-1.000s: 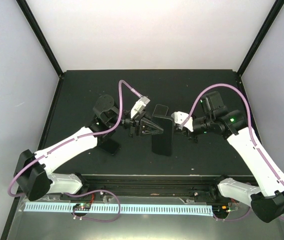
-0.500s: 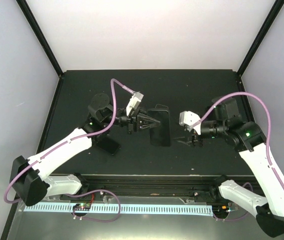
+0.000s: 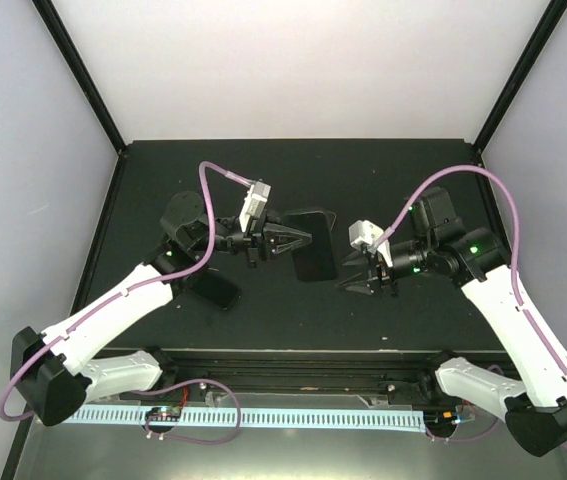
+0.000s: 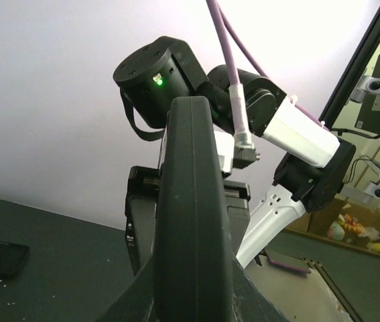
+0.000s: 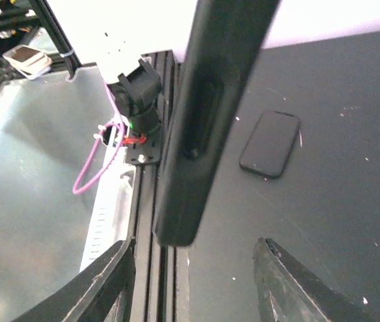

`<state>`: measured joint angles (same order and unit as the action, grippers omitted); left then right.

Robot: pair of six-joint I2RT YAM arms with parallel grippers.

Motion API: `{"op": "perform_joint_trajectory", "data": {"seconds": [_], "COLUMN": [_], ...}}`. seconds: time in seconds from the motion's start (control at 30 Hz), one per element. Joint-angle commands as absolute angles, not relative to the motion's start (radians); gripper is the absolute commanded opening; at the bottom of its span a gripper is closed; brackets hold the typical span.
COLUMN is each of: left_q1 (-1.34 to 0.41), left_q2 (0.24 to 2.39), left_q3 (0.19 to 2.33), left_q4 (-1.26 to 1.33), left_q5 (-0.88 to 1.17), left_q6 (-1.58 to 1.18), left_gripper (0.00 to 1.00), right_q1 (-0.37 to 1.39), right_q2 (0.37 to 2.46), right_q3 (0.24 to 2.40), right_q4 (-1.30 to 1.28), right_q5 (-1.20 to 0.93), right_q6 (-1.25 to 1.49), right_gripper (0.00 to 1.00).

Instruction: Take the phone out of the phone case

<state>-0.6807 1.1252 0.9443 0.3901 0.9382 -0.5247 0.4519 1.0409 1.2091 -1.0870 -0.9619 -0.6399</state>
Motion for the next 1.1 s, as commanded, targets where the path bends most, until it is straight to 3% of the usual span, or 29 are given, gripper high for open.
{"op": "perform_joint_trajectory", "data": {"seconds": [0.0,0.1,0.3,0.43,0.77,1.07], "left_q1": [-0.676,-0.675,-0.675,-0.676,-0.679,-0.696], "left_q2": [1.121,1.126,1.14,1.163,1.216,1.218], "left_q3": [0.956,0.956,0.958,0.962,0.973,0.989], "left_q4": [0.435,0.434,0.442,0.486,0.617,0.605], "left_q5": [0.919,0.918,0.934,0.984,1.108,1.143], "left_q6": [-0.505,-0.506,-0.521,-0.564,-0.712,-0.716], "left_gripper": [0.02,0.02,0.02,0.02,0.01,0.02], "right_q1": [0.452,0.453,0.452,0.453,0.453,0.453], "right_q2": [1.061,1.057,1.037,1.012,1.025,1.026], "right_q3": [1.266,1.261,1.235,1.212,1.236,1.253], "right_q4": [-1.11,-1.114,-1.103,-1.078,-1.162,-1.127], "right_q5": [-1.073,-1.082,-1.049,-0.974,-0.817,-0.702], "right_q6": [-0.627,-0.632,-0.668,-0.702,-0.915,-0.95], "right_gripper": [0.49,0.46,0.2,0.12,0.11,0.11]}}
